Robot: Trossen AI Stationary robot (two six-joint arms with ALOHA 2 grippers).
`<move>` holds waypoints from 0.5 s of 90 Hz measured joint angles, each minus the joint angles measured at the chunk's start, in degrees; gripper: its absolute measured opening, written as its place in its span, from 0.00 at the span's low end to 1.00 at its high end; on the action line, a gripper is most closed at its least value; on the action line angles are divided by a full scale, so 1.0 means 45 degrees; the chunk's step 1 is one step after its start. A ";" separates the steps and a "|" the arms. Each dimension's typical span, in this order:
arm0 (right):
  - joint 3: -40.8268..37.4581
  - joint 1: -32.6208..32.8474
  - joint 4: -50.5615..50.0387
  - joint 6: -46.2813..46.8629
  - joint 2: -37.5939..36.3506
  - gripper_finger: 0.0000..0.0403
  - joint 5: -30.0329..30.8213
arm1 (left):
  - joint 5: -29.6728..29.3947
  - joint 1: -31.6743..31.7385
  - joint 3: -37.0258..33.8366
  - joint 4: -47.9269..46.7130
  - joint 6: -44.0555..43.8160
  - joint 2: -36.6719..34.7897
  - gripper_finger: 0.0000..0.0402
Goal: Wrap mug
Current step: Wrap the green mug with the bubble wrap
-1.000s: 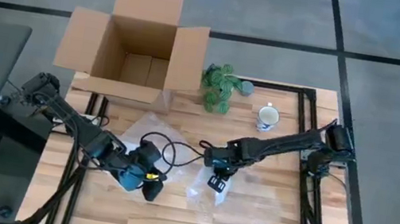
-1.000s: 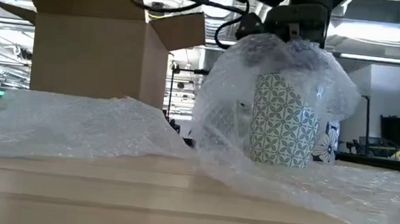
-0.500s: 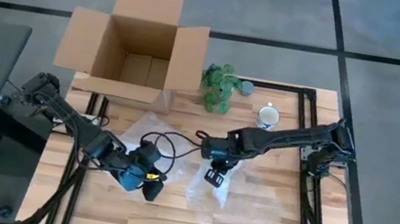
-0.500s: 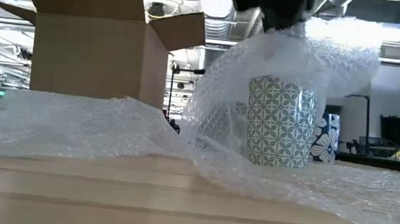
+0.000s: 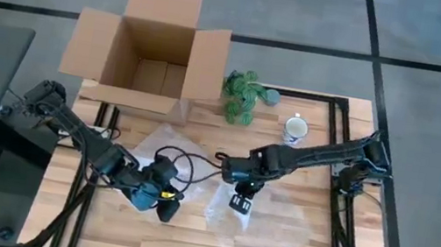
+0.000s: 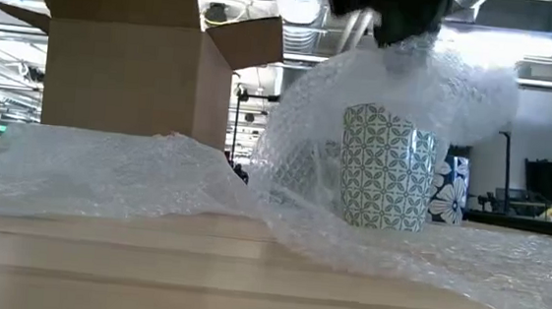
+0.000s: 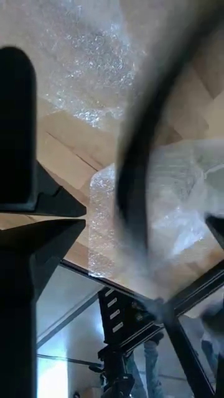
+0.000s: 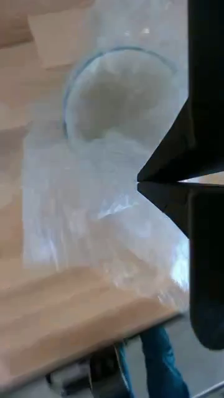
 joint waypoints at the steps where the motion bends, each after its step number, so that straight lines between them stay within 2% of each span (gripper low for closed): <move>1: -0.0090 -0.0045 0.0103 0.0035 0.0021 0.00 0.0045 | 0.0000 0.0000 0.0000 0.0003 0.0004 0.0000 0.00; 16: -0.1186 -0.0497 0.0789 0.0313 0.0162 0.00 0.0794 | 0.0000 -0.0005 0.0000 0.0019 0.0008 0.0005 0.00; 45: -0.2834 -0.0844 0.3252 0.0335 0.0133 0.00 0.0838 | 0.0039 -0.0005 0.0000 0.0010 0.0016 0.0005 0.00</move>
